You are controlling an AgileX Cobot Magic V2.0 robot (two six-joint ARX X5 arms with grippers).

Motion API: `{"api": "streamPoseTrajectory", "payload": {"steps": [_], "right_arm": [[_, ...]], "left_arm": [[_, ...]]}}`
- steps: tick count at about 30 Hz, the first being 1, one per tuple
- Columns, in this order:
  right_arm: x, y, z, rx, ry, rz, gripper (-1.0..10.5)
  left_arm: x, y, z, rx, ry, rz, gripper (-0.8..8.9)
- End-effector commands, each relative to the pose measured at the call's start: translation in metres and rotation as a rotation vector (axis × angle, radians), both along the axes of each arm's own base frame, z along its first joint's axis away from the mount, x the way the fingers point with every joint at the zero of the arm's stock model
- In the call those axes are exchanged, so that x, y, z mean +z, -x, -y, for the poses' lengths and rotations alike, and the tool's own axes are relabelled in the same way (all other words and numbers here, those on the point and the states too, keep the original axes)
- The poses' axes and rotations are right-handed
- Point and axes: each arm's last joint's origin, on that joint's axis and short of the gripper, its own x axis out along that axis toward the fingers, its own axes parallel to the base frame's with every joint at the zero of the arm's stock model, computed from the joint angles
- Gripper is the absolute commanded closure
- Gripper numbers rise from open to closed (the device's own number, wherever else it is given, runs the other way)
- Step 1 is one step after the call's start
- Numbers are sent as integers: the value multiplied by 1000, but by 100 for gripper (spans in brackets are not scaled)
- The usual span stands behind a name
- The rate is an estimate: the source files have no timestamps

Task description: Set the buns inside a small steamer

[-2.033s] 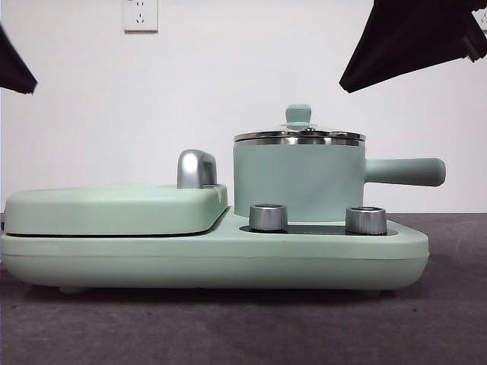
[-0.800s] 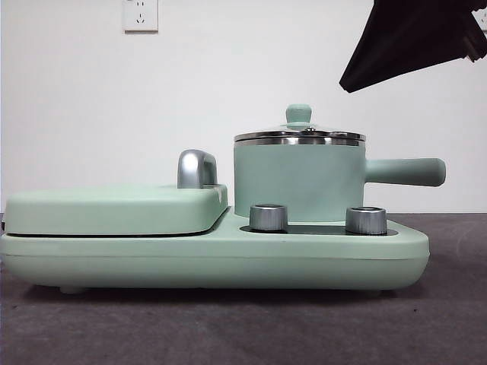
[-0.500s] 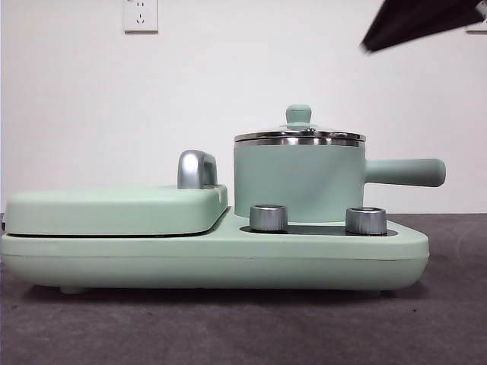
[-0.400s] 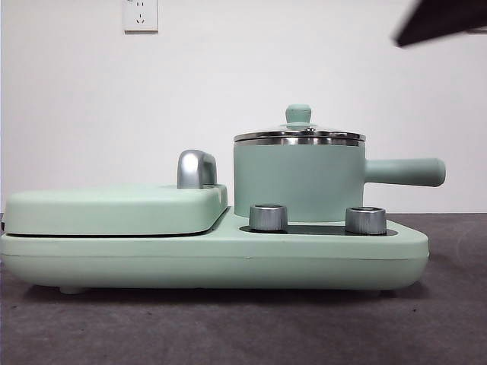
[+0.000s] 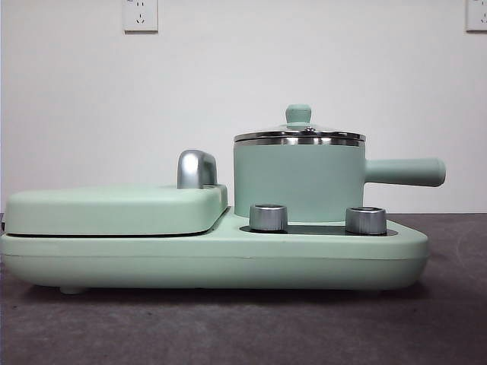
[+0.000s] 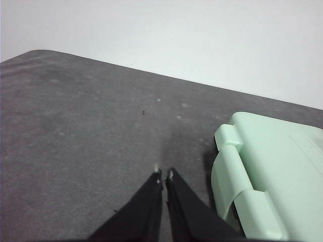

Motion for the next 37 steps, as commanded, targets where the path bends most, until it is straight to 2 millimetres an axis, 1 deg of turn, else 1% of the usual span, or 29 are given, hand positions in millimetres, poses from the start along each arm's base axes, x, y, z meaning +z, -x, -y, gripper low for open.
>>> {"api": "streamPoseTrajectory", "payload": {"steps": [1,3,7,37], "right_arm": [[-7,4,3,-59,-16,51,930],[-12,6,4,-90,-21,52,930],[-10,9,5,-120,-17,73,930],[-10,9,4,-113,-23,73,930]], "left_arm": [[-5,-1,0,-1,7,-7,794],[-5,-1,0,-1,7,-7,794],[-5,-1,0,-1,6,-7,794],[-5,-1,0,-1,7,-7,794]]}}
